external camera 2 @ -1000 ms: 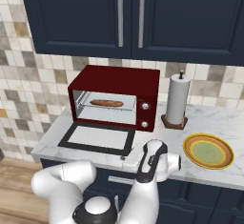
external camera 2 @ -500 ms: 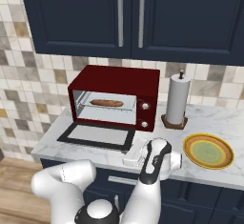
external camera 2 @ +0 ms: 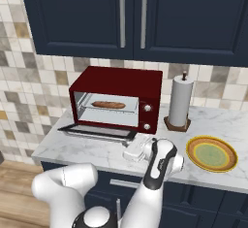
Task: Pull the toaster oven rack outwards. Pick up the baguette from the plate and place it on the toaster oven rack. Close the toaster oven door fully and set the temperature to the lowest setting.
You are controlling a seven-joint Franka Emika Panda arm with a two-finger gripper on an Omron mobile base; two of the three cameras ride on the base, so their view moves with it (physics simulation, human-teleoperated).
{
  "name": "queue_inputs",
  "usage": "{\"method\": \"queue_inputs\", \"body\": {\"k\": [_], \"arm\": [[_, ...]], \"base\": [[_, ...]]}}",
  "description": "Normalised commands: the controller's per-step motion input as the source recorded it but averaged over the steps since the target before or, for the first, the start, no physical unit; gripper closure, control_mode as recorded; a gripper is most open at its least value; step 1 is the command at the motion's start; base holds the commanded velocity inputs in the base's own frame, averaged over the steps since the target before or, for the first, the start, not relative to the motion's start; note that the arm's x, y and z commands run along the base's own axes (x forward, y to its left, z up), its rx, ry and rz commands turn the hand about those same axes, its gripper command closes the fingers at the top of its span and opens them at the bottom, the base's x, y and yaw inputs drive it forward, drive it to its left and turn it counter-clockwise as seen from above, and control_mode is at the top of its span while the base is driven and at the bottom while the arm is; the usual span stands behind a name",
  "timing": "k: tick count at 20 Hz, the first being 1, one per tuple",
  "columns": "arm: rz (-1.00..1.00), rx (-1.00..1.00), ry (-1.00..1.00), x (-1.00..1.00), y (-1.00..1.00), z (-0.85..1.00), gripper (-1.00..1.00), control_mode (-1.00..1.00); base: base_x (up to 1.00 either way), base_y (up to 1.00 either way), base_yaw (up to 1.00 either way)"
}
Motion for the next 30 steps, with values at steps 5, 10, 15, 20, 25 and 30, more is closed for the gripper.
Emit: {"method": "queue_inputs", "body": {"k": [5,10,15,20,25,30], "arm": [[-0.14,0.11,-0.05,0.00,0.61,0.66,1.00,-1.00],[-0.13,0.08,-0.06,0.00,0.41,0.76,1.00,-1.00],[-0.13,0.01,-0.02,0.08,0.29,0.82,1.00,-1.00],[-0.16,0.00,-0.01,0.19,0.19,0.79,1.00,-1.00],[-0.19,0.00,0.00,0.24,0.11,0.75,1.00,-1.00],[-0.18,0.00,0.04,0.33,0.01,0.54,1.00,-1.00]], "base": [[0.00,0.00,0.00],[0.00,0.00,0.00],[0.00,0.00,0.00],[0.00,0.00,0.00],[0.00,0.00,0.00],[0.00,0.00,0.00]]}}
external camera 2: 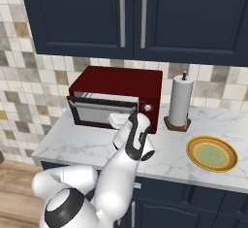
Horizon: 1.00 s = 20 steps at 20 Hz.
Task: Pull the toaster oven rack outwards. Pick up the baguette from the plate and place it on the toaster oven rack. Close the toaster oven door fully and set the temperature to the lowest setting.
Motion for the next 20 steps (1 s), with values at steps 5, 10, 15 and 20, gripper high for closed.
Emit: {"method": "queue_inputs", "body": {"k": [5,10,15,20], "arm": [[-0.17,0.00,0.17,0.43,0.00,0.50,1.00,-1.00],[-0.17,0.00,0.18,0.37,0.01,0.38,1.00,-1.00],[-0.15,0.00,0.16,0.14,0.00,0.26,1.00,-1.00],[-0.16,0.02,0.22,0.00,-0.31,0.32,1.00,-1.00]], "base": [[0.00,0.00,0.00],[0.00,0.00,0.00],[0.00,0.00,0.00],[0.00,0.00,0.00]]}}
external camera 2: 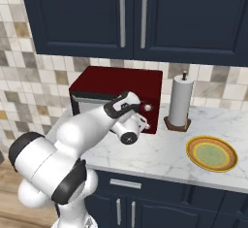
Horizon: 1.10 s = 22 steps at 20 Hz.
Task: Pull the toaster oven rack outwards. Pick up the baguette from the plate and place it on the toaster oven rack. Close the toaster oven door fully and set the temperature to the lowest setting.
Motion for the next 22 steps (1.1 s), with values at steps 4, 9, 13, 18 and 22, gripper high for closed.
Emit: {"method": "queue_inputs", "body": {"k": [4,9,13,18,22], "arm": [[-0.17,0.07,0.30,0.03,-0.68,0.40,1.00,-1.00],[-0.12,0.20,0.25,0.00,-1.00,0.43,1.00,-1.00],[-0.11,0.24,0.18,0.00,-1.00,0.39,1.00,-1.00],[-0.07,0.24,0.15,0.00,-0.97,0.37,1.00,-1.00],[-0.04,0.10,0.18,0.13,-0.44,0.16,-1.00,-1.00]], "base": [[0.00,0.00,0.00],[0.00,0.00,0.00],[0.00,0.00,0.00],[0.00,0.00,0.00],[0.00,0.00,0.00]]}}
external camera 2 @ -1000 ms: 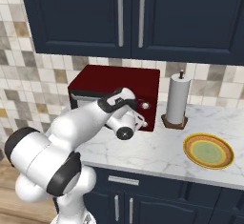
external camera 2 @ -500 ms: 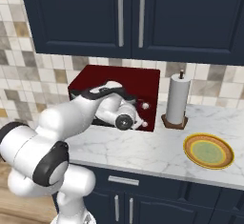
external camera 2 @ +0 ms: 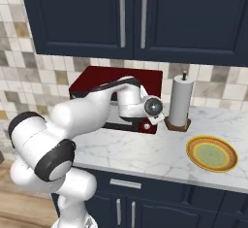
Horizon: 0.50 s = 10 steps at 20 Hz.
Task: Pull the toaster oven rack outwards. Pick up the baguette from the plate and place it on the toaster oven rack. Close the toaster oven door fully and set the temperature to the lowest setting.
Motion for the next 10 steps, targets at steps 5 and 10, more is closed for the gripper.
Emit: {"method": "queue_inputs", "body": {"k": [5,10], "arm": [[-0.05,0.11,0.15,-0.29,-0.38,0.31,-1.00,-1.00],[0.00,0.02,0.03,-0.99,0.00,0.16,-1.00,-1.00]], "base": [[0.00,0.00,0.00],[0.00,0.00,0.00]]}}
